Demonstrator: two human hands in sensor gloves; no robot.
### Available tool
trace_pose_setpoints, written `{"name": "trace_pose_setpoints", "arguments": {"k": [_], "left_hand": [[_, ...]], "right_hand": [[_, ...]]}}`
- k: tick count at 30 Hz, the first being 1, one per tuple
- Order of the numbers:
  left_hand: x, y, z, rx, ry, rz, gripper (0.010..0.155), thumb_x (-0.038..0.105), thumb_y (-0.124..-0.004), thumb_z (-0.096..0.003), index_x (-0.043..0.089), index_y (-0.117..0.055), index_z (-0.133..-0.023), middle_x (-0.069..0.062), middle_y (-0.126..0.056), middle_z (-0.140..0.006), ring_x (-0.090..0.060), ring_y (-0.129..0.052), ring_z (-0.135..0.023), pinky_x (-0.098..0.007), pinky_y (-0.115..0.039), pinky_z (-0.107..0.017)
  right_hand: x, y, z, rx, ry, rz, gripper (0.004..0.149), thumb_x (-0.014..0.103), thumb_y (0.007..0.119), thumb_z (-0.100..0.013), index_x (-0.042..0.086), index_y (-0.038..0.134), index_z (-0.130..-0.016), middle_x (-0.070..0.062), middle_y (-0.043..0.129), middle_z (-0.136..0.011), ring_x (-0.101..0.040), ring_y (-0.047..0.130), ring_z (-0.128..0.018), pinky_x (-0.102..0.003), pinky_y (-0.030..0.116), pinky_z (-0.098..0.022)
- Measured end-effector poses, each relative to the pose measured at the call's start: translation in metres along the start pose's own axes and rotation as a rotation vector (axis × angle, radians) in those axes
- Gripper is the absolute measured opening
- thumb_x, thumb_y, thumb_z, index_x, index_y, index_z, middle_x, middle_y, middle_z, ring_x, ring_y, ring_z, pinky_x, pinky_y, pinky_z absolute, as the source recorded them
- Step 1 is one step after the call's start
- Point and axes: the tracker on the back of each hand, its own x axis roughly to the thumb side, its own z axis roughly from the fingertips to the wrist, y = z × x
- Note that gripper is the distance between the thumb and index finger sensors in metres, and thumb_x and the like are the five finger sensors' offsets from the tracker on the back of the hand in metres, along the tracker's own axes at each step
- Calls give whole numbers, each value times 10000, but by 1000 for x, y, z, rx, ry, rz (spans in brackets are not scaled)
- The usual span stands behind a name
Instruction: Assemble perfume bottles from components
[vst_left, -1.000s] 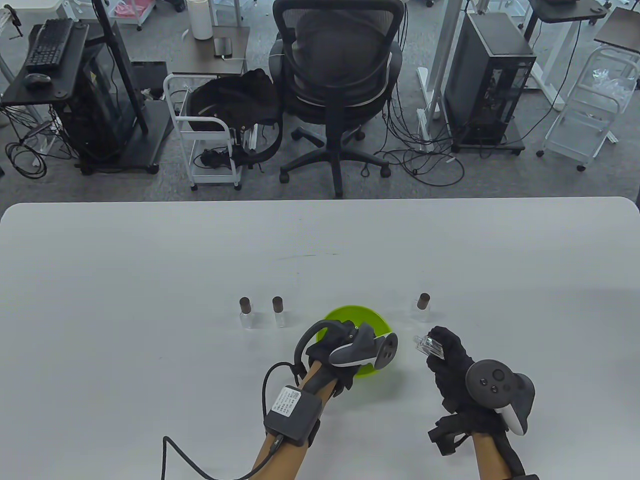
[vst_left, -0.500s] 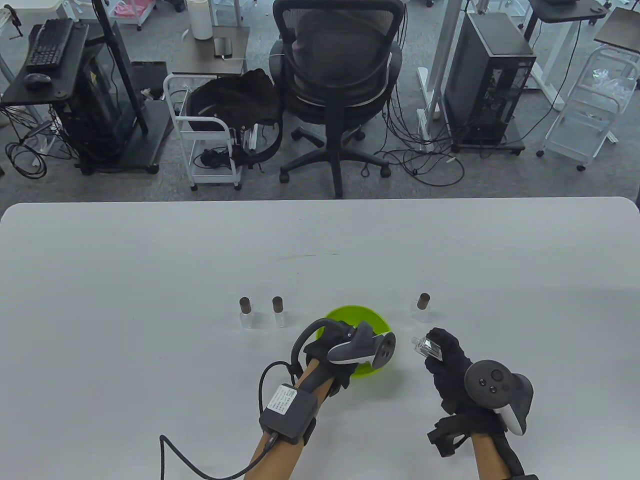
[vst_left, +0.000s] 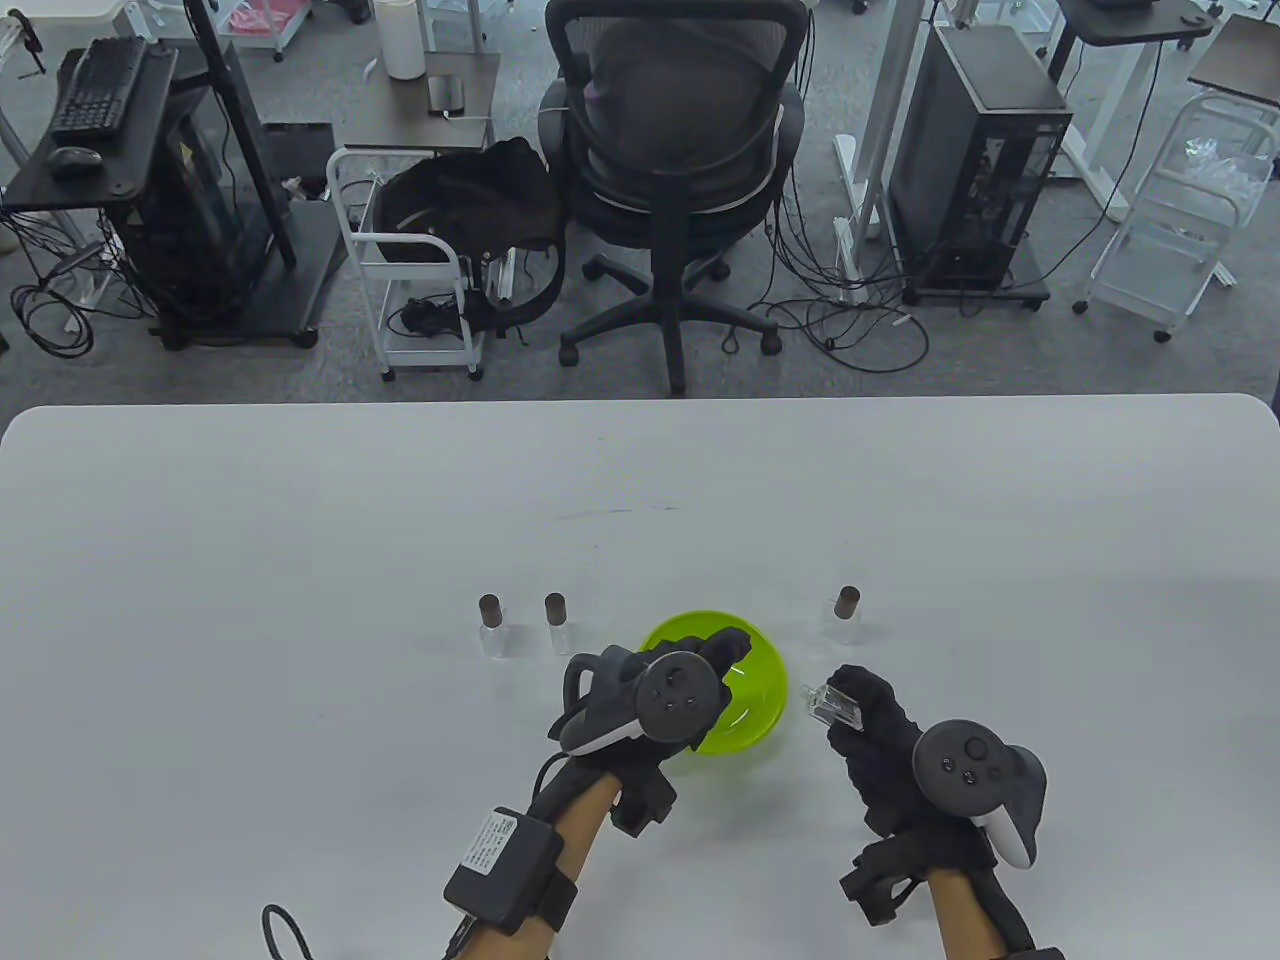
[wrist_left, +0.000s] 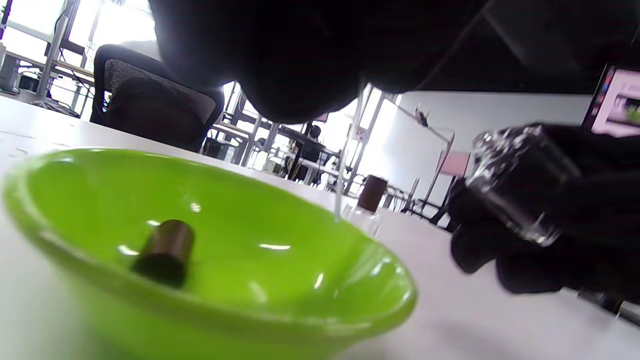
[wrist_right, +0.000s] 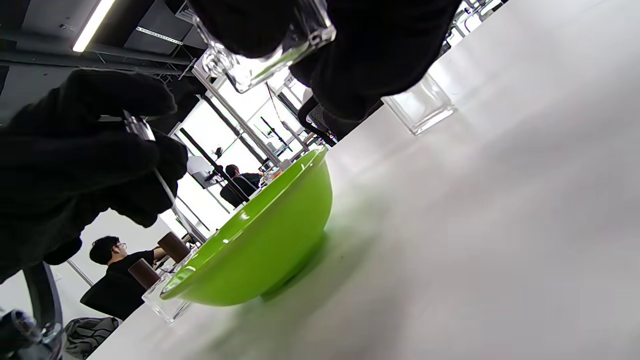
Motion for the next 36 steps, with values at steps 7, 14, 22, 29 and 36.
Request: {"name": "trace_pose_setpoints", "arguments": {"k": [7,14,22,29,36], "left_hand": [[-13,0,18,247,45,328,571,402,-773,-537,249,-499,-1014,-46,-874,-831,-140,-982,-617,-301,-866,-545],[-16,-5,23,302,86,438,571,406,-764,-543,231,-492,-1013,-49,-872,-827,-138,-979,-614,-297,-863,-543],[-11,-8,24,298,85,432,570,406,-763,-544,225,-494,-1014,-51,-873,-823,-137,-980,-609,-296,-863,-538],[-5,-14,23,271,81,435,571,402,-762,-545,218,-497,-1016,-54,-871,-826,-142,-978,-613,-302,-859,-542],[4,-22,18,160,78,391,593,399,-803,-488,161,-618,-999,-63,-919,-814,-159,-1008,-607,-307,-874,-537]], "right_hand": [[2,6,-1,47,-4,-75,588,230,673,-573,117,408,-1085,-154,635,-1118,-356,870,-969,-502,772,-713],[4,10,-1,74,-8,-136,588,231,670,-576,121,400,-1086,-156,628,-1122,-352,865,-977,-501,768,-718],[5,13,-1,83,-11,-165,589,236,666,-579,121,391,-1087,-155,619,-1127,-351,860,-981,-498,766,-722],[7,16,-1,96,-16,-192,590,242,661,-583,124,381,-1089,-154,615,-1129,-346,857,-985,-492,763,-727],[13,18,1,98,-41,-202,592,250,657,-587,127,375,-1092,-148,613,-1131,-340,856,-986,-487,763,-731]]}}
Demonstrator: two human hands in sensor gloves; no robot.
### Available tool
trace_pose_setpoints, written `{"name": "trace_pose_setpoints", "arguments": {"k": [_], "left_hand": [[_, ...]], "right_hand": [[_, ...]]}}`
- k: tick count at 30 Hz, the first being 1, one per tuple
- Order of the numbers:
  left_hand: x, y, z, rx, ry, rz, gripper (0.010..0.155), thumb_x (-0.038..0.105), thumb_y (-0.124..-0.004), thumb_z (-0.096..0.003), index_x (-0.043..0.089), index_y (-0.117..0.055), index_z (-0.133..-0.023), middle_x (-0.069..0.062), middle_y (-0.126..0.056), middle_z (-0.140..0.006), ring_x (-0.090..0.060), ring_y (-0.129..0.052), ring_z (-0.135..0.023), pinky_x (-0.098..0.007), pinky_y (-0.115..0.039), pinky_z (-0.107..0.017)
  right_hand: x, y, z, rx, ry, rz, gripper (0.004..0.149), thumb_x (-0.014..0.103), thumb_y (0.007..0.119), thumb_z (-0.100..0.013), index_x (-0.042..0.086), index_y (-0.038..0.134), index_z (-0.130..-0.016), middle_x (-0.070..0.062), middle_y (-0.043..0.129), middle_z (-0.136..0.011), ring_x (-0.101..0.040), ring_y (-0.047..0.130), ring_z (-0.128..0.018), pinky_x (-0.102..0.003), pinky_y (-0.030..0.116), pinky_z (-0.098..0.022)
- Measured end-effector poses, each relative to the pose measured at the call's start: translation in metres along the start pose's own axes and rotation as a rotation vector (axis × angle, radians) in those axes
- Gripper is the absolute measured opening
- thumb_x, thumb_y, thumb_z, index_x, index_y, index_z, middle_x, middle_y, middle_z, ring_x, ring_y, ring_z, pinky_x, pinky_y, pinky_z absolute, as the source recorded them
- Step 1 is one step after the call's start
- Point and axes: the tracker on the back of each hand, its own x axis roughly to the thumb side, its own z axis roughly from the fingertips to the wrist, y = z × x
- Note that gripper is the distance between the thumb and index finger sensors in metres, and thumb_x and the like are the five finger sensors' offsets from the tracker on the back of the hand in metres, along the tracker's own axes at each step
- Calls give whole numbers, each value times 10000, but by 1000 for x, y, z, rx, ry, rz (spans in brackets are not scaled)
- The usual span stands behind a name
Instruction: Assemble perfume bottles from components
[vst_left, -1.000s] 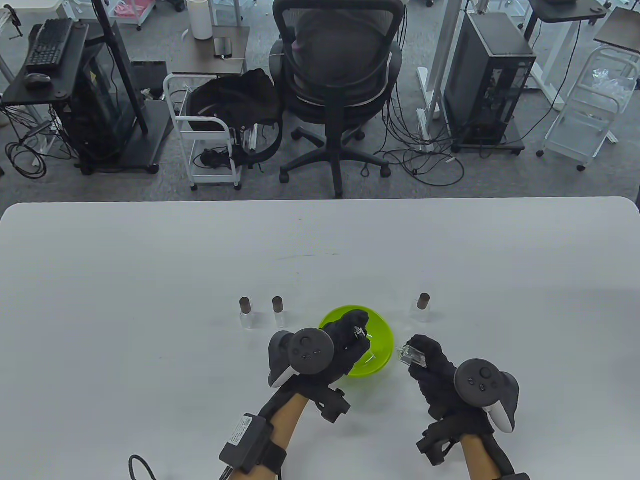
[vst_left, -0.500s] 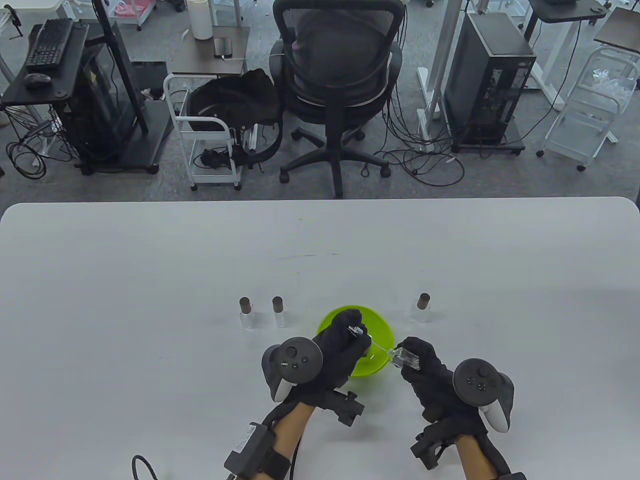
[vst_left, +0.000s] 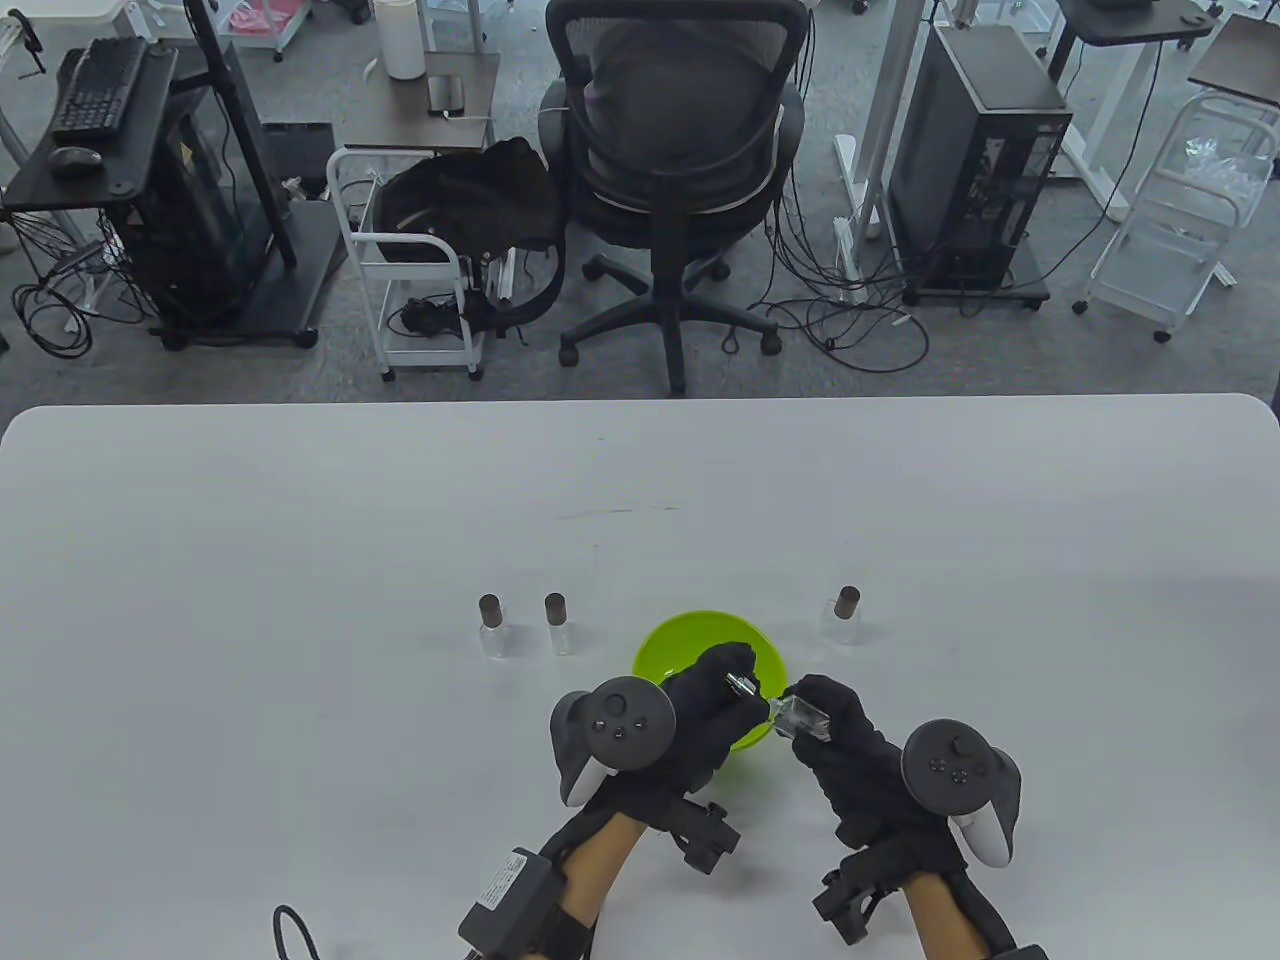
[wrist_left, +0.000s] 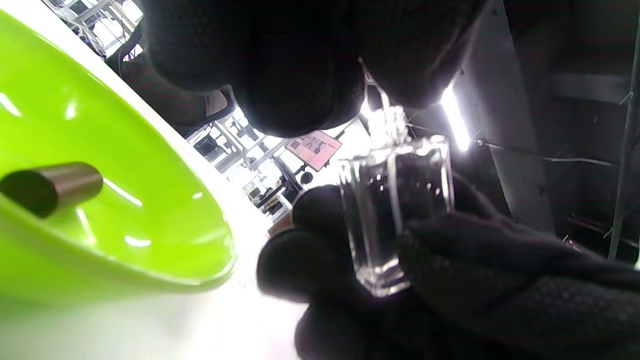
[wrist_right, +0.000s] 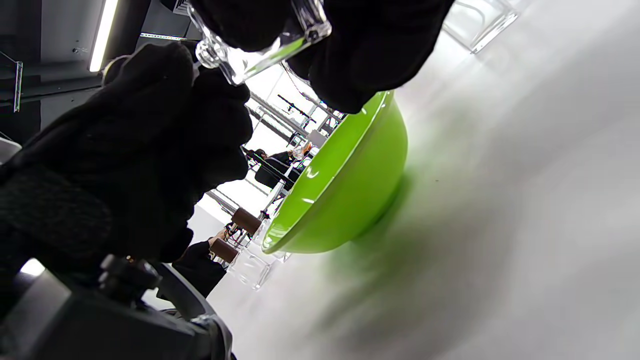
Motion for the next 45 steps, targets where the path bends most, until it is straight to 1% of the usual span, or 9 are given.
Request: {"name": "trace_pose_setpoints", "arguments": {"k": [13,16,23,29,33,36,38,41,45], "left_hand": [[0,-3,-1,-50,18,-47,576,492,-716,-454,143,-784,-906,-24,-994,-648,-141,-1024,-470,-304,-891,-454],[2,-4,-1,-38,8,-39,500,434,-648,-521,172,-782,-925,-63,-977,-707,-169,-1016,-525,-329,-875,-497],[7,-2,0,-82,-46,-11,449,302,-710,-533,253,-691,-979,-25,-830,-1002,-239,-948,-824,-342,-801,-625],[2,-5,0,-92,-45,46,472,361,-586,-580,164,-646,-1004,-102,-845,-971,-266,-977,-783,-327,-826,-565],[6,-7,1,-63,-17,-50,508,381,-599,-579,111,-659,-1006,-90,-913,-896,-240,-1023,-689,-298,-845,-500],[10,-8,3,-40,-15,-153,490,402,-628,-572,160,-705,-991,-63,-945,-819,-229,-1002,-621,-302,-820,-502],[13,-9,3,-61,-46,-201,470,368,-652,-561,192,-688,-996,-54,-895,-849,-224,-957,-658,-316,-790,-550],[16,-10,4,-69,-107,-228,415,278,-712,-537,310,-680,-949,-24,-767,-1025,-253,-867,-860,-360,-729,-675],[13,-11,2,-65,-114,-147,378,306,-714,-549,329,-711,-926,-14,-770,-1050,-244,-889,-899,-345,-763,-673]], "right_hand": [[4,4,1,4,-35,98,589,274,660,-585,141,390,-1092,-133,633,-1124,-313,872,-972,-471,767,-732],[4,5,1,5,-32,103,589,278,660,-584,140,394,-1092,-132,639,-1120,-310,876,-966,-466,771,-729],[0,1,1,-22,-18,68,588,271,655,-577,140,394,-1088,-125,641,-1117,-307,878,-966,-462,777,-727],[1,0,1,-17,-34,67,589,272,656,-574,145,396,-1086,-122,645,-1114,-305,880,-964,-462,778,-728],[2,1,2,-40,-34,87,588,272,657,-573,144,397,-1084,-116,643,-1114,-299,880,-966,-456,781,-731],[1,0,2,-59,-29,112,584,268,666,-565,147,412,-1076,-110,654,-1108,-300,884,-966,-451,786,-730],[1,1,2,-60,-22,131,583,268,670,-563,144,419,-1074,-111,660,-1104,-301,888,-962,-452,790,-727],[0,1,1,-66,-9,129,583,267,670,-563,139,418,-1073,-115,661,-1102,-301,891,-958,-453,792,-724],[0,0,2,-71,-8,132,583,263,669,-561,139,417,-1072,-116,659,-1102,-305,890,-957,-457,791,-722]]}}
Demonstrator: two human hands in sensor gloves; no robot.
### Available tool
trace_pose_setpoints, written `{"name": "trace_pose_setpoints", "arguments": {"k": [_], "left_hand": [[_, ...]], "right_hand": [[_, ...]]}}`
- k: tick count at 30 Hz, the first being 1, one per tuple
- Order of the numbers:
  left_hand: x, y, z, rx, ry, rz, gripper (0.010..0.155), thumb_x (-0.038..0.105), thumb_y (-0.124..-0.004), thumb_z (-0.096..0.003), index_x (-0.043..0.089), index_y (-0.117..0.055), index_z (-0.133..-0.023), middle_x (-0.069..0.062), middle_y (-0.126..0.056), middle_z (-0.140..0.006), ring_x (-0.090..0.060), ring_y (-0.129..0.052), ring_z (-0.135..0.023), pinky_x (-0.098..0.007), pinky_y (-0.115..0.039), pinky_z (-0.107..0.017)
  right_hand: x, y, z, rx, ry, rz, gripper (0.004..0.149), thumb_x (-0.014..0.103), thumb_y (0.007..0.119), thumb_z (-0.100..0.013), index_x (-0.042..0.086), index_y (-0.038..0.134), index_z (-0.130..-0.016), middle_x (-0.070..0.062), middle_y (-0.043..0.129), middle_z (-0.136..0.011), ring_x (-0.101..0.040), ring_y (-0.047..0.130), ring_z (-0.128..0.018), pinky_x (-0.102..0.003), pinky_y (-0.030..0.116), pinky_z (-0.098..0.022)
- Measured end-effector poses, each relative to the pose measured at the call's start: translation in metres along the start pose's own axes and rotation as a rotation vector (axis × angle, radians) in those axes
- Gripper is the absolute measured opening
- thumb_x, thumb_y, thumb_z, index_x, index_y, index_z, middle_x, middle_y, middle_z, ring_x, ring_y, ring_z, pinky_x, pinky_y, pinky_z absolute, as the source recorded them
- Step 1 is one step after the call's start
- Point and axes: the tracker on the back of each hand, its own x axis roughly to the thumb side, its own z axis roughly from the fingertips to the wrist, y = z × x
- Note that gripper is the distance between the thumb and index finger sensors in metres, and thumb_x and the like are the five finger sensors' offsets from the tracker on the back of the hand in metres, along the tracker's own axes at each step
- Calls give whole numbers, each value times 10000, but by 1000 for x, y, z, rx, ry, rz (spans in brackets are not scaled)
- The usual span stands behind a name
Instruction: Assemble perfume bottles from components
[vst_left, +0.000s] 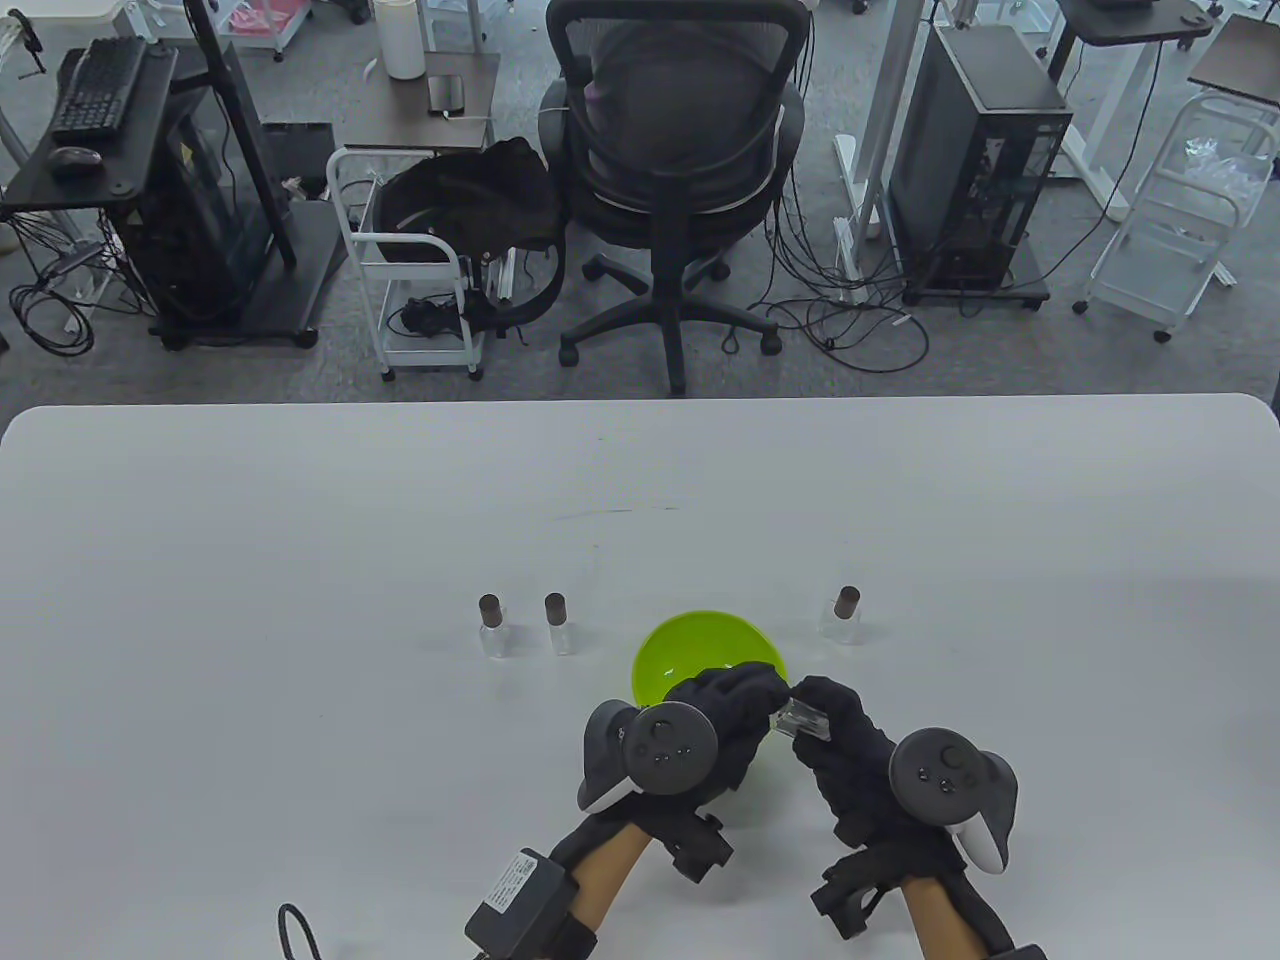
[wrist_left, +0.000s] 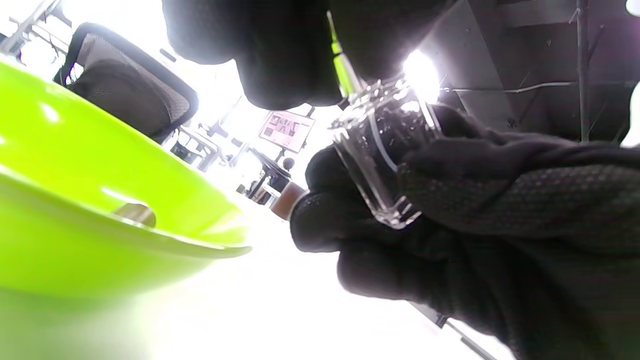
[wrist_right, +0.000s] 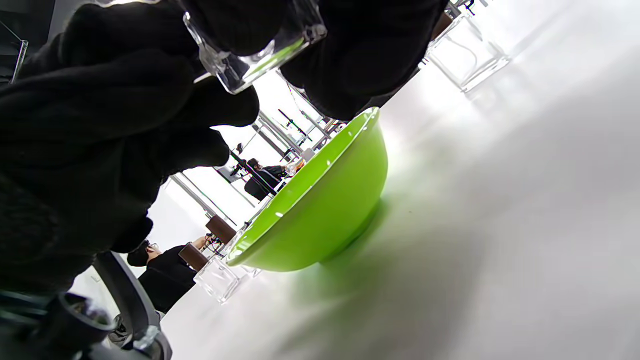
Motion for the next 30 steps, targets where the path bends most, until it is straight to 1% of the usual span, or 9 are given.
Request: {"name": "trace_pose_setpoints", "arguments": {"k": [3,7,11,13,17,22,26,28,30], "left_hand": [[-7,0,1,46,32,64,400,327,-655,-567,282,-725,-959,-58,-823,-984,-237,-964,-805,-313,-830,-587],[-5,2,1,67,92,-28,509,423,-638,-574,158,-700,-1005,-73,-937,-865,-208,-1061,-612,-266,-874,-449],[-3,2,0,24,95,-44,484,437,-657,-555,161,-789,-931,14,-1008,-638,-170,-1027,-454,-258,-842,-411],[-4,1,2,16,42,-45,455,389,-693,-539,231,-743,-963,1,-970,-683,-164,-991,-507,-261,-817,-461],[-1,0,2,-22,-28,-71,374,273,-744,-534,338,-724,-902,-21,-794,-1023,-238,-910,-848,-332,-765,-652],[-4,-1,2,11,7,-25,402,357,-685,-561,267,-713,-951,-82,-835,-980,-246,-976,-790,-318,-830,-589],[-2,0,2,55,73,-77,513,419,-647,-573,144,-701,-1002,-101,-929,-866,-216,-1063,-601,-273,-877,-458],[-1,-1,2,45,120,-103,563,486,-607,-575,108,-748,-969,-64,-1005,-749,-184,-1080,-501,-254,-881,-395],[1,0,1,44,124,-81,524,471,-637,-567,127,-793,-930,-3,-1022,-613,-167,-1041,-406,-252,-854,-374]], "right_hand": [[0,0,0,16,-12,-14,583,265,670,-560,145,418,-1072,-109,661,-1103,-301,888,-961,-455,789,-726],[1,0,-1,31,-2,-50,584,265,673,-558,138,419,-1069,-108,662,-1100,-301,889,-960,-453,791,-725],[0,-1,-1,15,1,-34,581,259,681,-554,138,431,-1065,-110,668,-1097,-307,892,-956,-458,793,-721],[-1,-1,-1,17,4,-34,582,259,682,-553,137,432,-1064,-107,671,-1096,-307,893,-956,-458,795,-719],[-2,2,-3,36,19,-20,583,264,677,-558,142,419,-1066,-105,660,-1101,-301,885,-964,-454,788,-728],[-4,2,-2,23,13,-27,582,262,677,-555,146,420,-1064,-99,660,-1101,-302,885,-965,-453,788,-729],[-1,3,-3,35,2,-24,582,267,676,-556,150,418,-1064,-94,660,-1103,-292,886,-966,-448,790,-731],[0,2,-3,29,7,-87,584,265,676,-558,146,414,-1066,-99,656,-1104,-298,883,-968,-450,785,-734],[-1,1,-3,23,5,-63,583,264,679,-556,147,418,-1065,-97,659,-1103,-300,884,-967,-453,787,-731]]}}
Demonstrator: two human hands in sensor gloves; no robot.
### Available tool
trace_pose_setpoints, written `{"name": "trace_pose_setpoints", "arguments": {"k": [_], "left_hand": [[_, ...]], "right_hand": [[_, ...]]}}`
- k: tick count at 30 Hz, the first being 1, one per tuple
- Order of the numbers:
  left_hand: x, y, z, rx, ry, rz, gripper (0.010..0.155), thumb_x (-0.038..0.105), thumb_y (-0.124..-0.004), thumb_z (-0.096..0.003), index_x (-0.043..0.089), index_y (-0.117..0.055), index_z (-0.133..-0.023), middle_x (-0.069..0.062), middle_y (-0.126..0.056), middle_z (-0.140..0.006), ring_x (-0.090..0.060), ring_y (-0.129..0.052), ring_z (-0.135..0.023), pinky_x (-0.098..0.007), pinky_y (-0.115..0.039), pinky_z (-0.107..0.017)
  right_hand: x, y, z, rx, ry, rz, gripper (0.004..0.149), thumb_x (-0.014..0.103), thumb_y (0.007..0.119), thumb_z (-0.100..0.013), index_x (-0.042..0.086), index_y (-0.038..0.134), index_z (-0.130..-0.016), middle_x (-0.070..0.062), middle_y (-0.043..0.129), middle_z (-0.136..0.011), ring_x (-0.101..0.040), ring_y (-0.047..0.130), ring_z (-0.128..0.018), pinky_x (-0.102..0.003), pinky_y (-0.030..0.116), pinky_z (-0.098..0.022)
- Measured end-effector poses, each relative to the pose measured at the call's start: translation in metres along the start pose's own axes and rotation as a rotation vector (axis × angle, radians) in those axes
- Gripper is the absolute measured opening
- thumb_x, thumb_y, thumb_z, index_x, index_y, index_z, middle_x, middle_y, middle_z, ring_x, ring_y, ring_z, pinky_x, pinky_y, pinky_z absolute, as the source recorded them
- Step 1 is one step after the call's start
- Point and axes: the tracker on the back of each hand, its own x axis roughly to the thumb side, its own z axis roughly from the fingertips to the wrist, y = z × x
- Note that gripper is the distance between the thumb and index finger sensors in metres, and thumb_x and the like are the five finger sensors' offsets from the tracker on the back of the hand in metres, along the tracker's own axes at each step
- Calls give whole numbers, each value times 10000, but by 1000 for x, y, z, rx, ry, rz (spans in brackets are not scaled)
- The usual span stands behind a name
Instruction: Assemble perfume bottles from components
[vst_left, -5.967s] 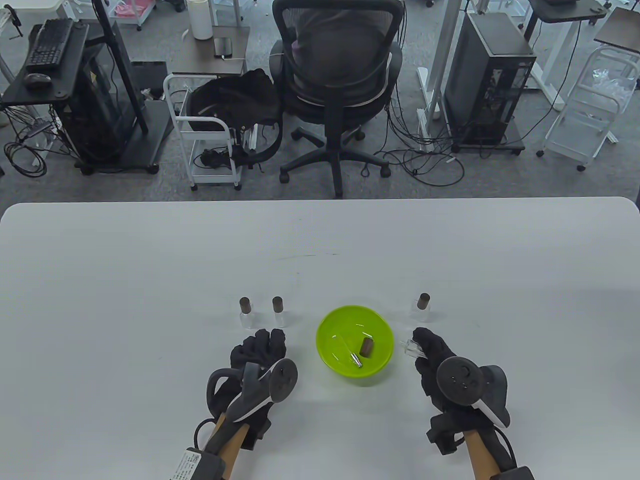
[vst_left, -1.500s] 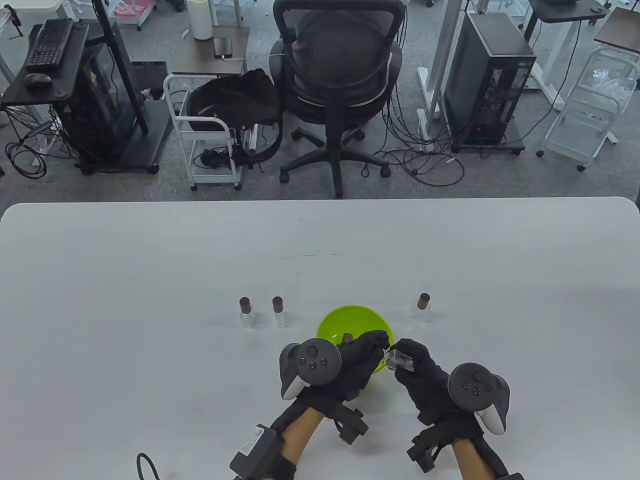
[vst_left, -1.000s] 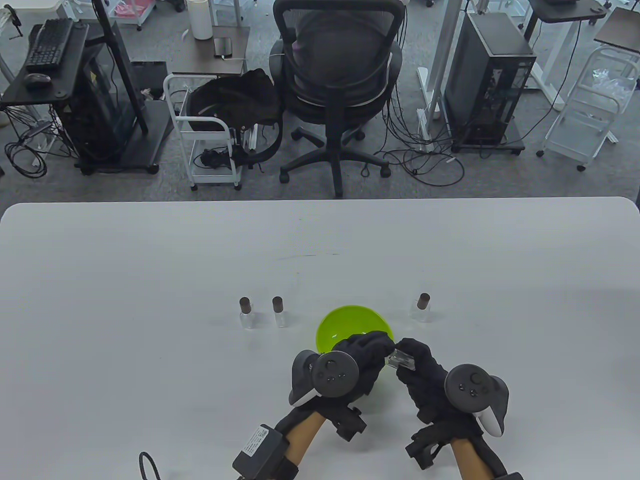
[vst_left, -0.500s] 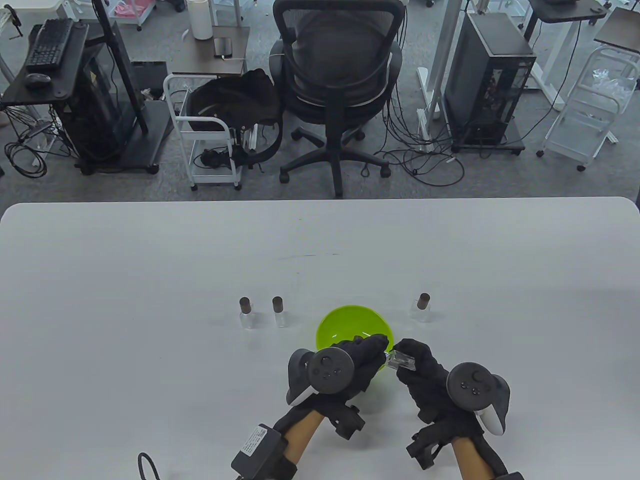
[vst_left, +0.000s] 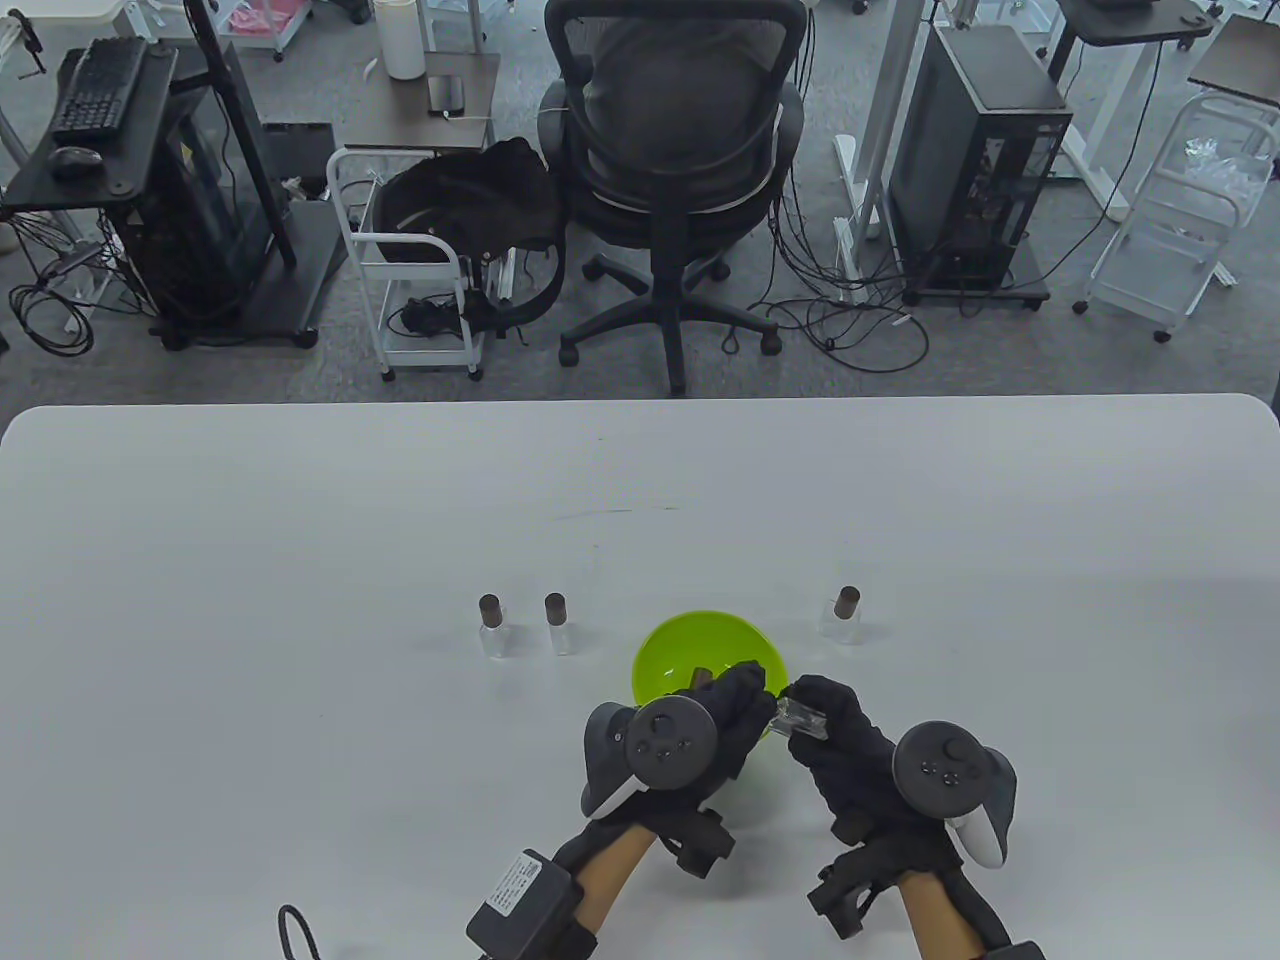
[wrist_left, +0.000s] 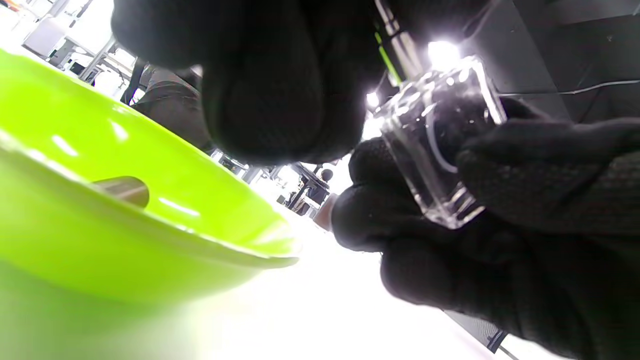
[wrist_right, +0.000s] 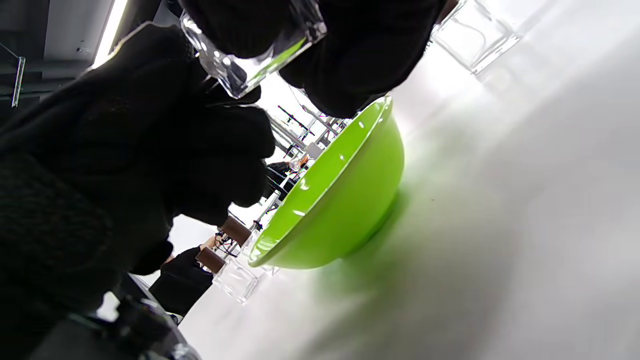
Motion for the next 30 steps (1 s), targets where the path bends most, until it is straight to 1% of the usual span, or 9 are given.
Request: {"name": "trace_pose_setpoints", "arguments": {"k": [2,4,7,11,15,20,22,25,30], "left_hand": [[2,0,0,-32,-56,-13,492,424,-665,-555,188,-732,-982,24,-971,-636,-153,-987,-458,-259,-817,-430],[3,-1,1,-36,-118,-15,447,350,-689,-544,308,-677,-989,-59,-887,-840,-214,-948,-648,-311,-782,-566],[3,-2,1,-57,-132,21,411,261,-720,-544,304,-681,-951,-57,-747,-1055,-273,-868,-887,-373,-730,-693],[-3,-1,0,-21,-98,79,416,365,-669,-565,239,-704,-960,-102,-834,-978,-271,-963,-806,-340,-819,-611],[-3,1,0,13,13,35,568,442,-663,-568,98,-666,-1019,-102,-937,-857,-236,-1054,-635,-294,-874,-479],[1,2,-2,-49,66,22,533,483,-647,-559,118,-803,-916,13,-1013,-610,-181,-1029,-438,-273,-840,-406],[3,1,-1,-55,-42,22,480,399,-694,-542,223,-724,-987,-21,-956,-720,-195,-987,-567,-298,-807,-507],[4,0,-1,-78,-104,44,422,284,-726,-538,300,-698,-959,-57,-766,-1053,-290,-860,-918,-397,-722,-713],[-2,0,-1,-31,-40,135,444,380,-622,-577,216,-686,-985,-115,-807,-1003,-302,-936,-838,-363,-801,-632]], "right_hand": [[0,0,0,-4,-1,4,582,264,679,-555,148,421,-1063,-97,663,-1100,-297,887,-964,-451,791,-728],[0,0,0,-5,5,-5,583,264,679,-557,145,418,-1064,-100,659,-1102,-298,885,-966,-454,788,-729],[0,1,0,-6,3,27,583,266,675,-558,146,412,-1064,-99,656,-1103,-296,883,-968,-451,788,-731],[-1,2,1,-4,1,45,582,259,678,-553,144,419,-1061,-100,658,-1102,-302,883,-967,-456,787,-729],[3,4,0,4,-6,31,583,265,675,-557,149,411,-1063,-92,652,-1106,-296,881,-971,-450,786,-734],[3,1,1,-17,-7,23,582,264,679,-553,147,418,-1061,-95,656,-1104,-299,884,-967,-451,789,-730],[2,1,1,-17,-1,17,582,263,678,-554,147,416,-1061,-95,656,-1104,-298,882,-969,-452,789,-730],[3,2,1,-10,0,24,583,263,678,-556,146,412,-1062,-95,653,-1105,-299,878,-972,-452,784,-733],[6,4,2,-16,-20,85,584,264,675,-553,144,408,-1059,-97,654,-1103,-298,882,-968,-451,787,-730]]}}
